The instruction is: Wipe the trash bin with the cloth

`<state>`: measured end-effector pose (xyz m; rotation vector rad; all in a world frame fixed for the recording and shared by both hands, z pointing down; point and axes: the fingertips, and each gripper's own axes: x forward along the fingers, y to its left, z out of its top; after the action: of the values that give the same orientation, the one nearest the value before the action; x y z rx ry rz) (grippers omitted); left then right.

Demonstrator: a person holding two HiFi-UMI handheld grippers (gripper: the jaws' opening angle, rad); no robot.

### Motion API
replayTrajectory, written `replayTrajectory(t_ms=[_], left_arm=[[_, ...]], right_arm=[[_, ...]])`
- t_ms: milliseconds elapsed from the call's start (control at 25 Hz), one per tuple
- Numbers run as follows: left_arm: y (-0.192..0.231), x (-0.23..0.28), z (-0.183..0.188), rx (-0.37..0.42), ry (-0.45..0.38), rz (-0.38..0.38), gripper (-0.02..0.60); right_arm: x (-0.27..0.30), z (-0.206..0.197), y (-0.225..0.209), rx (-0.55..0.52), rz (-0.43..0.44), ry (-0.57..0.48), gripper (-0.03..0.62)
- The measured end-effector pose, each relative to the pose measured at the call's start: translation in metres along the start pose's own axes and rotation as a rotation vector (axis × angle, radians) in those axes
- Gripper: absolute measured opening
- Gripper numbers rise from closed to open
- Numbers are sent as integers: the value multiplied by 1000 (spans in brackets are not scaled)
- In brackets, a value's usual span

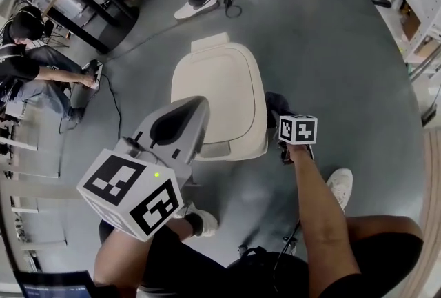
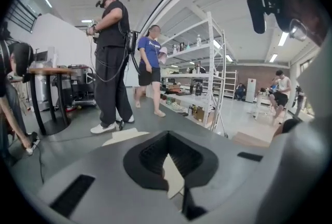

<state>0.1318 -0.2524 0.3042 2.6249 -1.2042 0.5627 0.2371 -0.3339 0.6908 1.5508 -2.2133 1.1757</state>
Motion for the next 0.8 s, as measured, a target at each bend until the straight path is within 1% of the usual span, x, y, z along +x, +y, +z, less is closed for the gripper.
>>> replayTrajectory(t_ms=[80, 160, 240, 320, 400, 520, 640, 800], left_arm=[[20, -13, 10, 8, -29, 44, -3], [37, -20, 15, 4, -41, 59, -3], [55, -24, 19, -9, -76, 69, -3], [71, -31, 16, -34, -101, 92, -3], [79, -44, 9, -50, -101, 101, -3], [89, -70, 0, -45, -106, 102, -3], [103, -88, -13, -46, -101, 100, -3], [110, -104, -43, -63, -52, 46, -3]], right_arm=[[-14, 12, 9, -25, -14, -44, 77], [-31, 23, 19, -56, -27, -82, 77], [-51, 30, 29, -89, -44, -109, 77], [-69, 33, 39, -115, -64, -125, 77], [-82, 30, 45, -124, -88, -132, 77], [-95, 20, 48, -146, -145, -118, 78], [-107, -4, 46, -165, -239, -83, 77], [-121, -42, 54, -129, -340, -54, 77]])
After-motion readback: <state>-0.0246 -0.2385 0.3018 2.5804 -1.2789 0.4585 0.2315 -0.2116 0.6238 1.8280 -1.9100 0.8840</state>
